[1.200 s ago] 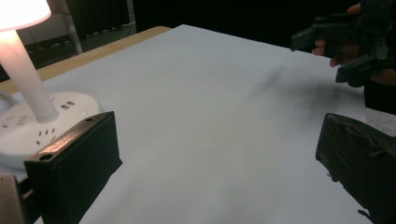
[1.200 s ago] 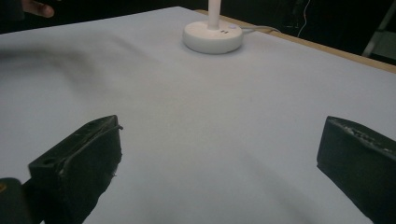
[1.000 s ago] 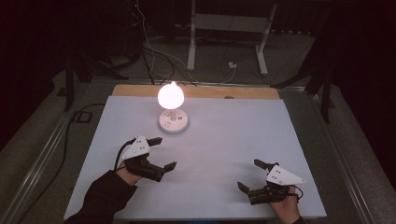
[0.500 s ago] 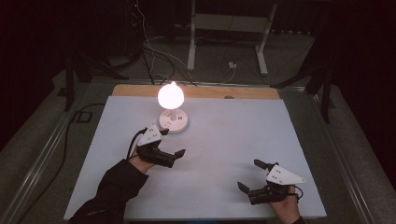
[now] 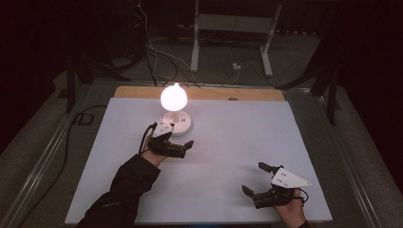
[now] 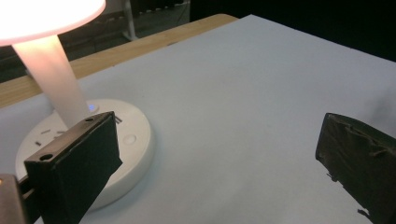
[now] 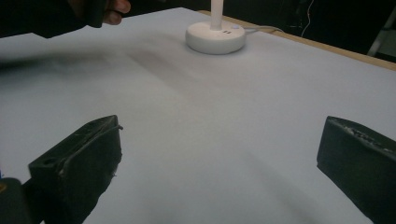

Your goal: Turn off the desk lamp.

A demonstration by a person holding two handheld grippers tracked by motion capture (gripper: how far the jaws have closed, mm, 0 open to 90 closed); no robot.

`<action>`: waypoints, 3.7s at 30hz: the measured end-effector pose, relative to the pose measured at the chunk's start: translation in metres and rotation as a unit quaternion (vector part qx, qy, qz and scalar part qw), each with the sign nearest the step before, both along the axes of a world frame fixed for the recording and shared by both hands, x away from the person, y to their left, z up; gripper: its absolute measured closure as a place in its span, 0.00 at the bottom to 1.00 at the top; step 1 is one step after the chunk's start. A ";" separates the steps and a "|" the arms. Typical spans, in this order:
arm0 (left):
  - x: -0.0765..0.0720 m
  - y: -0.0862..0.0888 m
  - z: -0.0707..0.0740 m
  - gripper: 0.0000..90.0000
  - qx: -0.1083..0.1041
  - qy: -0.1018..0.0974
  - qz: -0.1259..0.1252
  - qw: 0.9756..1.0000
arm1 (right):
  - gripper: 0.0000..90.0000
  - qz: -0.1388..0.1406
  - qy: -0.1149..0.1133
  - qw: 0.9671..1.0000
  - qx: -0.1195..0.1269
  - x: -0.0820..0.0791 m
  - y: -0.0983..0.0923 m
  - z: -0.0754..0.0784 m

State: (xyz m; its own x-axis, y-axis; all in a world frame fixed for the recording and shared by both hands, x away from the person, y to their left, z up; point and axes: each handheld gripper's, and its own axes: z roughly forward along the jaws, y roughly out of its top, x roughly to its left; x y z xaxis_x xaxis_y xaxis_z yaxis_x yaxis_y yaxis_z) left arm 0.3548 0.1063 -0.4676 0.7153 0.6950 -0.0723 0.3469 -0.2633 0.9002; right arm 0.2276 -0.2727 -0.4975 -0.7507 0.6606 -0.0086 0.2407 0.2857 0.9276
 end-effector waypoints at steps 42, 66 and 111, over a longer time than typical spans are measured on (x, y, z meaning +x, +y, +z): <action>0.053 -0.018 -0.022 0.75 0.039 0.028 0.115 0.992 | 0.00 0.009 0.006 1.000 0.005 0.000 -0.001 0.000; 0.066 -0.014 -0.045 1.00 0.061 0.030 0.122 0.990 | 0.00 0.012 0.007 1.000 0.006 0.000 -0.001 0.000; 0.067 -0.018 -0.035 1.00 0.050 0.026 0.122 0.991 | 0.00 0.012 0.010 1.000 0.007 0.000 -0.002 0.001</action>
State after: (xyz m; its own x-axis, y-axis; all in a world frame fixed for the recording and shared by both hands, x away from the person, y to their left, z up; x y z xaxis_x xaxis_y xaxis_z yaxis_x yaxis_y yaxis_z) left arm 0.4216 0.0887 -0.5027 0.5219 0.8526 -0.0265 0.4557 -0.2524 0.8536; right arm 0.2273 -0.2746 -0.4968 -0.7661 0.6426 0.0148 0.2518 0.2789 0.9267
